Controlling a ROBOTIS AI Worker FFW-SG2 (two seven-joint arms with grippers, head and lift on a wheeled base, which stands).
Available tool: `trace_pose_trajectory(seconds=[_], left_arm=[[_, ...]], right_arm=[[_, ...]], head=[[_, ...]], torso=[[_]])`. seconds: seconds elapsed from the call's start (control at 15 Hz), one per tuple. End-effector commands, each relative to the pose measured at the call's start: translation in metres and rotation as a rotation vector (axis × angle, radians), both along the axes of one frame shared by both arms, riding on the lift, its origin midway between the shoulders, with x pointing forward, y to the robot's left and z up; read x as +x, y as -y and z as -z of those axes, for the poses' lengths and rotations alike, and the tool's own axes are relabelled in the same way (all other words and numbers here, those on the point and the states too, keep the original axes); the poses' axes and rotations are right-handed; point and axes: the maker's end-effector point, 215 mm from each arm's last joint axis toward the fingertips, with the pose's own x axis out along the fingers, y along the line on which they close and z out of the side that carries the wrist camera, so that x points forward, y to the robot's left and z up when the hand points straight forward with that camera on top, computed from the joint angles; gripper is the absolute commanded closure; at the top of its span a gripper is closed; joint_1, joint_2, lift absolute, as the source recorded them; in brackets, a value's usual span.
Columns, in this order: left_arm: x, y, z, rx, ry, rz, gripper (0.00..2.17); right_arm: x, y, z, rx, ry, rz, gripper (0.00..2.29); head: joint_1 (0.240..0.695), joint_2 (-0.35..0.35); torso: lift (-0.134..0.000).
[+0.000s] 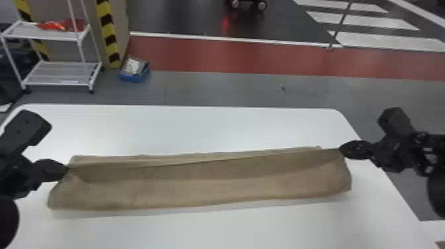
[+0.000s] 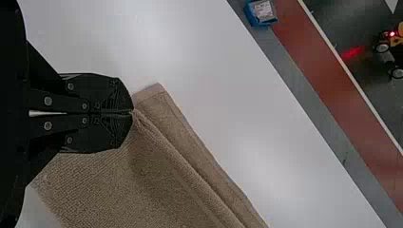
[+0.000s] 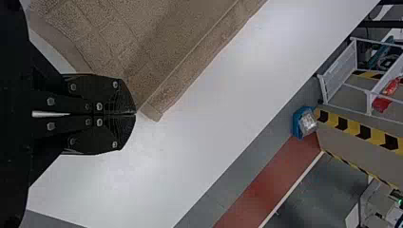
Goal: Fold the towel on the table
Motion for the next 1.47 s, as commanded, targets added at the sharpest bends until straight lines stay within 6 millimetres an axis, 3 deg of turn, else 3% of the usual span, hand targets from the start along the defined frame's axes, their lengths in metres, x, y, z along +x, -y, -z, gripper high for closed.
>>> trace_pose_trajectory(seconds=[0.0,0.07,0.13,0.2,0.27,0.47,0.67,0.8,0.93,1.07,1.2,1.4], left_arm=[[0.0,0.001,0.001,-0.002,0.005,-0.006,1.45],[-0.001,0.001,0.002,-0.009,0.002,-0.013,1.09],[-0.002,-0.002,0.001,-0.001,0.012,-0.028,0.34],[-0.005,-0.007,0.005,0.022,0.024,-0.046,0.0],[-0.007,-0.011,0.001,0.035,0.044,-0.065,0.0],[-0.005,-0.018,-0.01,0.044,0.095,-0.094,0.03],[-0.009,-0.022,-0.006,0.048,0.096,-0.109,0.03],[-0.013,-0.036,-0.014,0.029,0.148,-0.161,0.03],[-0.024,-0.052,-0.024,-0.056,0.206,-0.227,0.03],[-0.032,-0.056,-0.043,-0.193,0.301,-0.28,0.03],[-0.039,-0.058,-0.074,-0.321,0.435,-0.258,0.03],[-0.054,-0.045,-0.093,-0.427,0.574,-0.243,0.03]], right_arm=[[0.003,-0.004,0.002,-0.002,0.004,0.001,1.68],[0.003,-0.005,0.004,-0.001,0.006,0.01,1.57],[0.008,-0.003,0.003,-0.004,0.032,0.034,1.07],[0.011,-0.003,0.004,-0.007,0.054,0.055,0.55],[0.012,-0.002,0.006,-0.008,0.061,0.076,0.32],[0.02,-0.004,0.006,-0.015,0.1,0.106,0.3],[0.02,-0.002,0.005,-0.019,0.115,0.119,0.3],[0.016,0.001,-0.006,0.005,0.163,0.146,0.3],[0.011,-0.008,-0.029,0.108,0.252,0.185,0.26],[0.002,-0.035,-0.053,0.241,0.336,0.216,0.23],[-0.012,-0.068,-0.058,0.335,0.399,0.278,0.23],[-0.032,-0.122,-0.046,0.381,0.451,0.379,0.18]], head=[[0.695,-0.148],[0.695,-0.146],[0.695,-0.144],[0.695,-0.144],[0.695,-0.141],[0.695,-0.133],[0.695,-0.124],[0.695,-0.121],[0.695,-0.111],[0.695,-0.09],[0.695,-0.069],[0.695,-0.025]], torso=[[-0.119],[-0.119],[-0.119],[-0.119],[-0.119],[-0.119],[-0.119],[-0.119],[-0.119],[-0.119],[-0.119],[-0.119]])
